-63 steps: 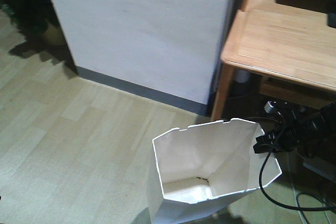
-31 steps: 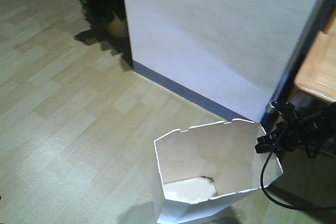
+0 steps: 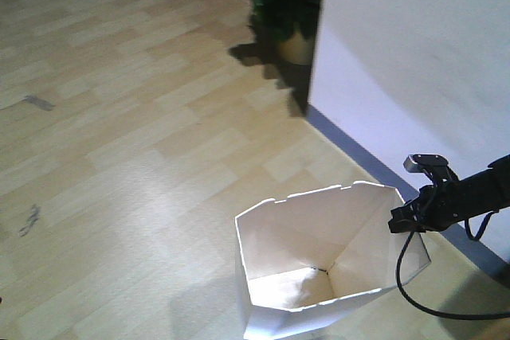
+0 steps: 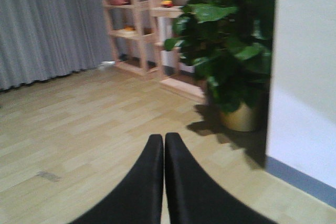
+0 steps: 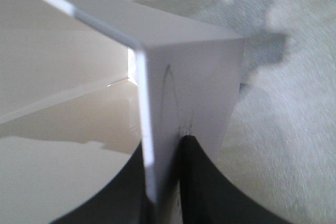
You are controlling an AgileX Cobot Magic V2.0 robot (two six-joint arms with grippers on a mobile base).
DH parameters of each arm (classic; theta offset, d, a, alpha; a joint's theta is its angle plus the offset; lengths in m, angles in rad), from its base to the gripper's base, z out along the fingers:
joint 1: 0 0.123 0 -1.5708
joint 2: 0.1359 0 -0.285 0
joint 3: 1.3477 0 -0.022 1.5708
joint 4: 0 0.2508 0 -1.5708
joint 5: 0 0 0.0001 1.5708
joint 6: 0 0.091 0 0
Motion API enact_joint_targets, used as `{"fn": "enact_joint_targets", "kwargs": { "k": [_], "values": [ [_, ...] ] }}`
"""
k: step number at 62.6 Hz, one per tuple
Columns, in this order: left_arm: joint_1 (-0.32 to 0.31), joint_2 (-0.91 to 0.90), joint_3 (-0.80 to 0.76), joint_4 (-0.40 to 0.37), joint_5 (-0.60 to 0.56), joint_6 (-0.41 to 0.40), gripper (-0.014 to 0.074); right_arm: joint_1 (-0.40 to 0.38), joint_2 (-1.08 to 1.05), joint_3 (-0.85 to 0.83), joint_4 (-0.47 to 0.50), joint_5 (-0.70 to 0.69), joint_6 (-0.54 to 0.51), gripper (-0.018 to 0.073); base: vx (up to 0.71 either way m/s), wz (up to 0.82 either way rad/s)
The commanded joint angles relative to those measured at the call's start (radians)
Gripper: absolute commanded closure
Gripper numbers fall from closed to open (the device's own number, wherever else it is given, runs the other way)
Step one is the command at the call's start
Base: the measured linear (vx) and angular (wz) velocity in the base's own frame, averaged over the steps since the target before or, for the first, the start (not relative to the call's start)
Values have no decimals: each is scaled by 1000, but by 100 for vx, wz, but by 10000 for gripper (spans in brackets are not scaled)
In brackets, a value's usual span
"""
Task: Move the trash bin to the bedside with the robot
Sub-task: 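Hold the bin in the right gripper while the base turns toward the bed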
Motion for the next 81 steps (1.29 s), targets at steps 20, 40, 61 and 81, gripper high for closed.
{"fn": "enact_joint_targets", "kwargs": {
  "k": [20, 40, 61, 81],
  "values": [
    [0, -5, -24, -2, -73, -4, 603, -4, -72, -10, 73, 215, 14, 561, 17, 76],
    [0, -5, -24, -2, -73, -4, 603, -4, -72, -10, 74, 215, 14, 561, 19, 60],
    [0, -5, -24, -2, -73, -4, 603, -4, -72, -10, 74, 215, 14, 561, 22, 25],
    [0, -5, -24, -2, -73, -4, 603, -4, -72, -10, 74, 215, 14, 561, 27, -3]
  ]
}}
